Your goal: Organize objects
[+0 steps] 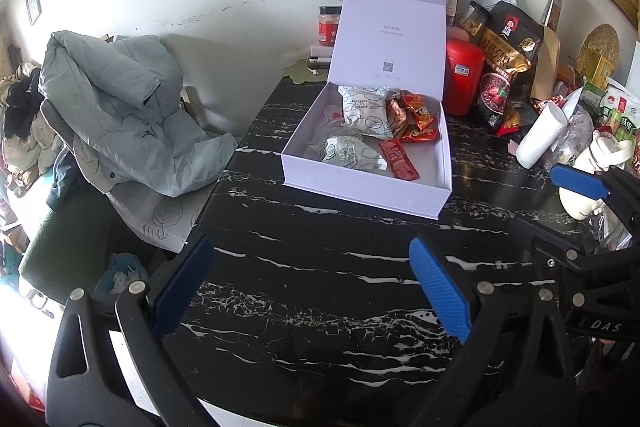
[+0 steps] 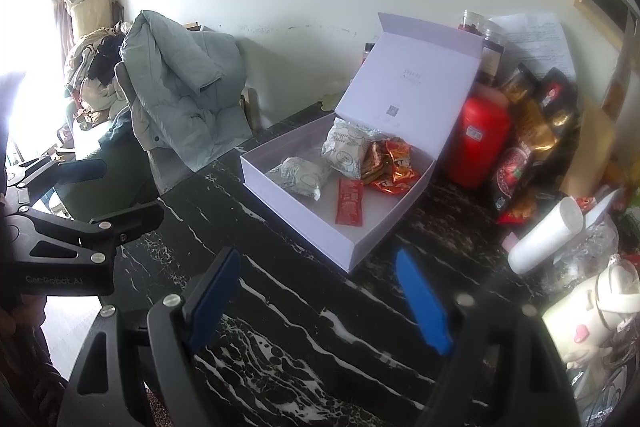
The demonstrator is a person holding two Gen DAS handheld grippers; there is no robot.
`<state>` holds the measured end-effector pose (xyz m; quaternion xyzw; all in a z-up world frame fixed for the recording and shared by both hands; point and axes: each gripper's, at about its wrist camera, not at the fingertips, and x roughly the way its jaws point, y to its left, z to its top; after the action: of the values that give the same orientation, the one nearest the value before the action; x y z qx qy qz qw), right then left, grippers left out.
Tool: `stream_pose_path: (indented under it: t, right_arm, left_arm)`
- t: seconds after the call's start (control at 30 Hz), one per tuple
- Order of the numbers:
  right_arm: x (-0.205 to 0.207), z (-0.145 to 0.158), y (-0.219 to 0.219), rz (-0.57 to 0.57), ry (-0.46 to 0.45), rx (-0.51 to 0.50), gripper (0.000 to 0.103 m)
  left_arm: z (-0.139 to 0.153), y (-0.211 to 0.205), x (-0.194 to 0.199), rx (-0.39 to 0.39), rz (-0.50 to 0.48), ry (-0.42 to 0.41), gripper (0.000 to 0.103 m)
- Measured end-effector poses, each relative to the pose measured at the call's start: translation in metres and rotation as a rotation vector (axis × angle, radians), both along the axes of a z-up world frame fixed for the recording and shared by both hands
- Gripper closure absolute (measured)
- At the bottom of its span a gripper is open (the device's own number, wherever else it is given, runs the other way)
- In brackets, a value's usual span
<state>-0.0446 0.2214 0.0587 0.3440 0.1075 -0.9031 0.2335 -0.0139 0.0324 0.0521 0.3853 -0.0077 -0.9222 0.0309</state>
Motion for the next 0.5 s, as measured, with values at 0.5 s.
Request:
stream_pose_path:
  t: [0.5]
  right_arm:
    - [-0.0023, -0.0027, 0.0003, -0.004, -0.009, 0.002, 0.022]
  left_arm:
    - [-0.0014, 0.0040, -0.0023, -0.011, -0.014, -0.006, 0.004]
